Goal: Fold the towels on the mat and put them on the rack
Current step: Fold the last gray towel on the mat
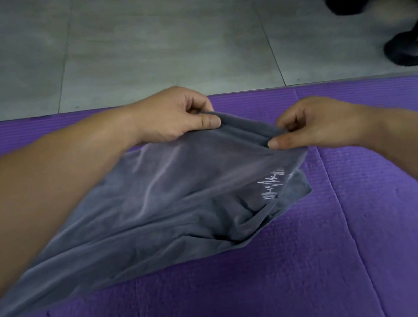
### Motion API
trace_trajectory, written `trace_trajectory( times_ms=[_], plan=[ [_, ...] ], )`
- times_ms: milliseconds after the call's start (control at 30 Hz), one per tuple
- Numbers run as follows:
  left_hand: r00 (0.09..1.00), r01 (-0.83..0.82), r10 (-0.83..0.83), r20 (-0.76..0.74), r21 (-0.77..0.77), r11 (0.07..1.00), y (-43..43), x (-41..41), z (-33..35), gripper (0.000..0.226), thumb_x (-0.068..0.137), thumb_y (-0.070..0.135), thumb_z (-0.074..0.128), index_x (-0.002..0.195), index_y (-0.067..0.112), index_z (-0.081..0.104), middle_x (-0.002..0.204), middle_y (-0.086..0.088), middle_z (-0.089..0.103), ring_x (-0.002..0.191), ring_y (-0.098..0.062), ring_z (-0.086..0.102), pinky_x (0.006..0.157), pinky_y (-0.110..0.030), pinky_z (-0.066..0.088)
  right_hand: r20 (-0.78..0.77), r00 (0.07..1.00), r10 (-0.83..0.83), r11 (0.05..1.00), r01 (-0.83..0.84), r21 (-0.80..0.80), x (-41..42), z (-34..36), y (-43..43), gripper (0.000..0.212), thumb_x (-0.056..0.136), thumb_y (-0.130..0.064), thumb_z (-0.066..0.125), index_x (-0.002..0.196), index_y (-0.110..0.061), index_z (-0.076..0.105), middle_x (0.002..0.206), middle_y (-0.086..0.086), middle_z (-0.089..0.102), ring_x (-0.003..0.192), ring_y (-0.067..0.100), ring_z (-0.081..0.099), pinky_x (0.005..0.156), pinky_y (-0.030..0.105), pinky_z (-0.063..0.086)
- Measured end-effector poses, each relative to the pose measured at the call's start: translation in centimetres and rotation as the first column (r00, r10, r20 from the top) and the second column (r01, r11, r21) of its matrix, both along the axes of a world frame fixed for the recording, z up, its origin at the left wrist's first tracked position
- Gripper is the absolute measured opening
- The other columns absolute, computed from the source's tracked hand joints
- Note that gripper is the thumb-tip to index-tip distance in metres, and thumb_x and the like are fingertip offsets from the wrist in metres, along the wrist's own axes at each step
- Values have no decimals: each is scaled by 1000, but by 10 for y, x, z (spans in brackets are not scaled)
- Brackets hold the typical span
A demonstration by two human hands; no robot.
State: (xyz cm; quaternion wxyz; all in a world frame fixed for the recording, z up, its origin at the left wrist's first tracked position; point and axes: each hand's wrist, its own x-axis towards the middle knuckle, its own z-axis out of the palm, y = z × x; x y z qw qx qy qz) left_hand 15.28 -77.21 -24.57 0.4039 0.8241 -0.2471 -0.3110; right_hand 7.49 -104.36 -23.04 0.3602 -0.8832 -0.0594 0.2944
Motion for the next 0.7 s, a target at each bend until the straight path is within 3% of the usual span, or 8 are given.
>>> trace_trajectory(
  times_ms=[100, 200, 300, 367, 500, 567, 633, 700],
  plan=[
    [999, -41, 41, -23, 20, 999, 4, 1, -6, 22, 94, 32, 69, 79, 16, 70, 64, 8, 57, 60, -5, 48, 58, -16, 41, -145, 989, 23, 1000, -22, 11, 3, 3, -14, 73, 67, -65, 75, 84, 5, 60, 71, 11, 55, 67, 22, 48, 69, 41, 39],
    [992, -115, 114, -53, -6, 993, 9, 5, -11, 27, 95, 30, 68, 88, 4, 68, 75, -4, 56, 69, -13, 49, 66, -27, 41, -377, 923, -84, 946, 193, 262, 4, 3, -32, 69, 68, -51, 84, 95, 8, 59, 71, 15, 54, 57, 26, 49, 56, 33, 47],
    [985, -157, 155, -76, -21, 987, 9, 7, -14, 23, 96, 28, 67, 89, 7, 69, 80, -4, 62, 75, -13, 55, 72, -29, 45, -514, 858, -20, 928, 207, 309, -3, 0, -41, 57, 75, -37, 80, 106, 8, 63, 64, 7, 51, 44, 11, 39, 44, 24, 45],
    [984, -151, 150, -91, -9, 988, 6, 6, -16, 22, 96, 29, 67, 90, 8, 70, 83, -2, 66, 77, -11, 59, 76, -28, 49, -518, 855, 29, 951, 136, 278, -7, -4, -42, 50, 75, -36, 78, 106, 1, 69, 67, 8, 56, 50, 13, 44, 53, 27, 48],
    [985, -143, 141, -97, -7, 990, -7, 1, -22, 18, 97, 26, 67, 89, 10, 70, 85, -4, 65, 76, -11, 58, 75, -28, 48, -357, 934, -29, 956, 130, 261, -13, -11, -39, 37, 79, -29, 82, 103, -3, 72, 104, 20, 72, 97, 26, 67, 96, 38, 47],
    [984, -148, 146, -97, -15, 989, -13, 1, -24, 15, 98, 23, 66, 87, 13, 69, 82, -3, 65, 74, -10, 57, 72, -26, 47, -287, 949, -131, 937, 213, 278, -13, -13, -40, 55, 69, -39, 87, 98, 3, 65, 99, 18, 71, 93, 29, 66, 93, 44, 49],
    [982, -167, 165, -93, -17, 986, -18, 2, -27, 14, 98, 22, 65, 88, 14, 68, 81, -2, 65, 71, -9, 56, 70, -25, 47, -251, 946, -207, 918, 277, 284, -12, -18, -45, 83, 57, -57, 90, 92, 8, 52, 88, 15, 60, 81, 30, 54, 78, 43, 44],
    [975, -205, 202, -96, -22, 979, -20, 5, -30, 14, 99, 22, 64, 87, 14, 68, 80, 0, 66, 69, -7, 58, 69, -23, 48, -221, 951, -216, 927, 271, 259, -12, -20, -48, 71, 62, -60, 86, 88, -2, 55, 83, 12, 61, 76, 26, 55, 69, 36, 43]
  ],
)
